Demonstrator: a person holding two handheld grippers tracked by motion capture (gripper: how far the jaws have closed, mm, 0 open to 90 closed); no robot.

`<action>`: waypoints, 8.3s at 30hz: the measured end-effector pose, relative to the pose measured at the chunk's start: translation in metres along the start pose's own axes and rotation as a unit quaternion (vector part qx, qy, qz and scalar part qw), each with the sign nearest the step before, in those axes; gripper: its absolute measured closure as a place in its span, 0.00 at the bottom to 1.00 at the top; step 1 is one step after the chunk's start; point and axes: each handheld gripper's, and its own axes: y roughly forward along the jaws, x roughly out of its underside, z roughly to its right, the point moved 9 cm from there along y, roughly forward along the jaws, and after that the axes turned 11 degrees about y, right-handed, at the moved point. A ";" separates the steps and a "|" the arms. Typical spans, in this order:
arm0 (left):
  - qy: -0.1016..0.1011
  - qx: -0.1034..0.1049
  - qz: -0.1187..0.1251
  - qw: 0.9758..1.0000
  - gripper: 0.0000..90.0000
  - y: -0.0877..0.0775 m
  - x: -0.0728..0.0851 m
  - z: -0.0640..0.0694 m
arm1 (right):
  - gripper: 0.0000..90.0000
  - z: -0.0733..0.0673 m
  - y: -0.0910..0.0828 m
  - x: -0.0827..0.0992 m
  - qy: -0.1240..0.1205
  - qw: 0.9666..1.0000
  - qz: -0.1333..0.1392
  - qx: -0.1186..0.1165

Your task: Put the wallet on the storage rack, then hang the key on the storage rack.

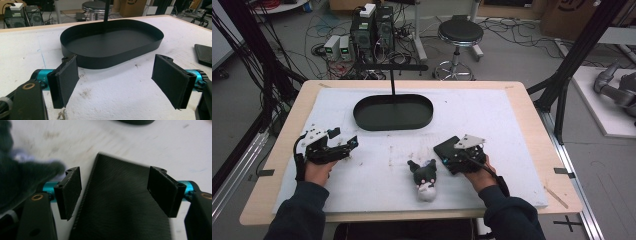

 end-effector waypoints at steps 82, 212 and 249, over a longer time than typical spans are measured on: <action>-0.005 0.003 -0.004 1.000 0.24 0.003 0.002 -0.002 | 0.57 0.023 -0.020 -0.015 0.062 0.996 0.054 -0.040; -0.006 0.001 -0.001 1.000 0.25 0.005 0.004 -0.006 | 0.24 0.062 -0.028 -0.031 0.075 0.995 0.053 -0.037; -0.007 0.005 -0.007 1.000 0.28 0.008 0.005 -0.003 | 0.30 -0.087 0.001 -0.003 -0.013 0.942 -0.097 -0.320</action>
